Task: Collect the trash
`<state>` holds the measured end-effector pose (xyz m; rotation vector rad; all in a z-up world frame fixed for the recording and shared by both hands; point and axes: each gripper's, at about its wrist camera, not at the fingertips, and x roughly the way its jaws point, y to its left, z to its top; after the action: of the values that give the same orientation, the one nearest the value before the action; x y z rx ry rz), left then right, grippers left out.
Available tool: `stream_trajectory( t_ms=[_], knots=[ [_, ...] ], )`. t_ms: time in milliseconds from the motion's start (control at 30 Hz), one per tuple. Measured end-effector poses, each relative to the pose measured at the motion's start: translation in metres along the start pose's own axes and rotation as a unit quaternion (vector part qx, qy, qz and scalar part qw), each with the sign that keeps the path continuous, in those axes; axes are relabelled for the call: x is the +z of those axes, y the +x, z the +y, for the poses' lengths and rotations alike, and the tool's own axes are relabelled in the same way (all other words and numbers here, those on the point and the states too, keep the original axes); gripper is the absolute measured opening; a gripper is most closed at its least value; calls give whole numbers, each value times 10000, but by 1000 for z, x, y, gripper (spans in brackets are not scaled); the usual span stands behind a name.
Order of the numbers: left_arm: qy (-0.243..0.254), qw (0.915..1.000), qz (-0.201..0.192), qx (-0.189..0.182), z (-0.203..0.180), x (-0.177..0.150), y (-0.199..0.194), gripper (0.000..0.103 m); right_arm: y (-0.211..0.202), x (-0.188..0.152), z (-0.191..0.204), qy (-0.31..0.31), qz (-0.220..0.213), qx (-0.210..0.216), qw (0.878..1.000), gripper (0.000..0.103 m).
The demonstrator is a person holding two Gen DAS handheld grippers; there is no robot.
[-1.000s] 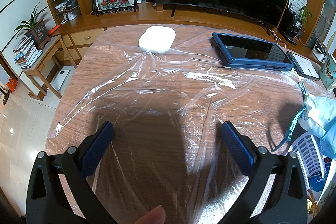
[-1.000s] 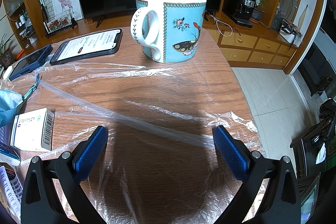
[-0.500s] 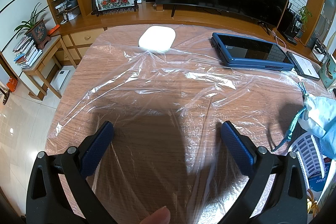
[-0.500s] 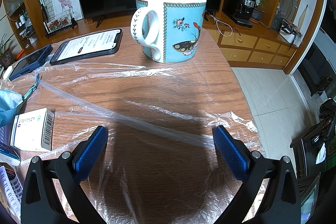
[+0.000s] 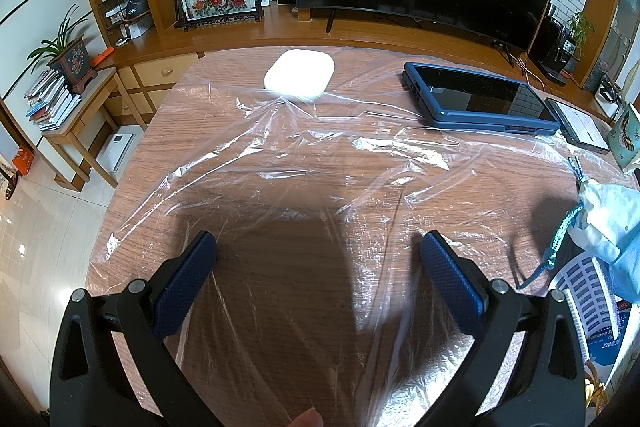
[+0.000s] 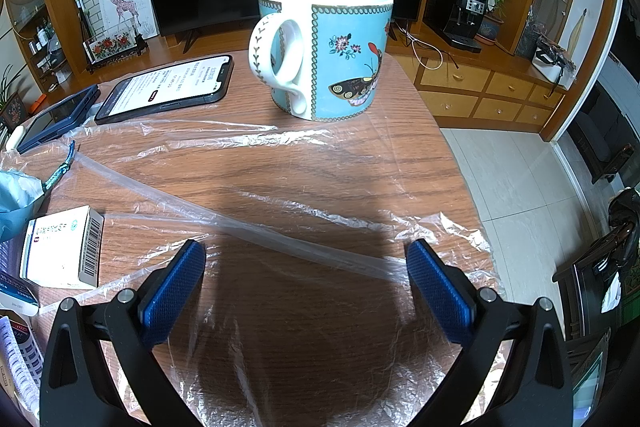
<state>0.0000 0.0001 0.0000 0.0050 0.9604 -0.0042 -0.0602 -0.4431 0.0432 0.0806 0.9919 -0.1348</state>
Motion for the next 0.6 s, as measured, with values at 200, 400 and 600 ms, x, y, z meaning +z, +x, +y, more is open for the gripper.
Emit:
stream_trajectory(
  t_ms=[200, 400, 600],
  knots=[
    [0, 10000, 0, 0, 0, 0, 0, 102, 0, 0, 0, 0, 0, 0, 10000, 99],
    [1, 10000, 0, 1, 1, 1, -1, 102, 3, 0, 0, 0, -1, 0, 10000, 99],
    [24, 10000, 31, -14, 3, 3, -3, 102, 7, 2, 1, -39, 20, 8, 10000, 99]
  ],
)
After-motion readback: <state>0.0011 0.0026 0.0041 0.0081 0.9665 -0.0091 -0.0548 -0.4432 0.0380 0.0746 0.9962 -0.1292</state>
